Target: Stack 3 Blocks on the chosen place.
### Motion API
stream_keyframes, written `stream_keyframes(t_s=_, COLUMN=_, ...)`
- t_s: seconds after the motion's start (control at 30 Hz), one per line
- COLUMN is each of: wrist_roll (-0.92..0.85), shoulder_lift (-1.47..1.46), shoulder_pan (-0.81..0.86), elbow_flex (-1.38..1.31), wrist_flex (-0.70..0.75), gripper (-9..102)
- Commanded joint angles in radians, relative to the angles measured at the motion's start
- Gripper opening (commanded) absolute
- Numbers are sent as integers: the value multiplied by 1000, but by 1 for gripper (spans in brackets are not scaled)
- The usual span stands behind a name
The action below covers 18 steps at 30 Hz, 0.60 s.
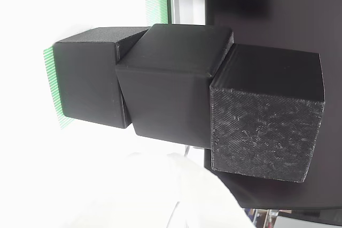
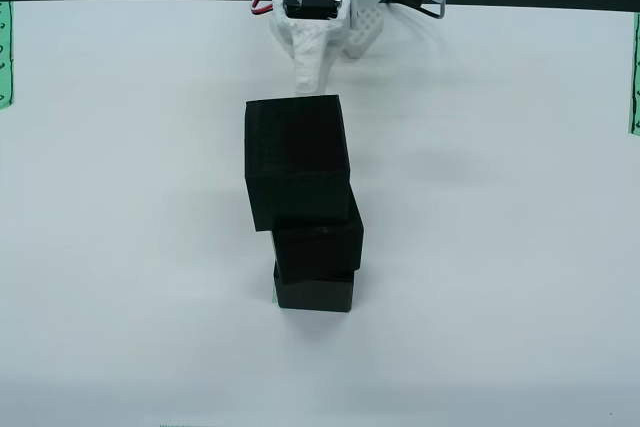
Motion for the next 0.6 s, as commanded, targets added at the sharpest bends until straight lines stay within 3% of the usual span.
stream_keyframes(t_s=0.0, wrist_roll=8, shoulder_lift=17, shoulder_pan=8, elbow_flex=41, wrist_flex=2, gripper=0)
stream_keyframes(t_s=0.57, wrist_roll=-6, shoulder_lift=17, shoulder_pan=-8, elbow_flex=41, wrist_flex=2, gripper=0)
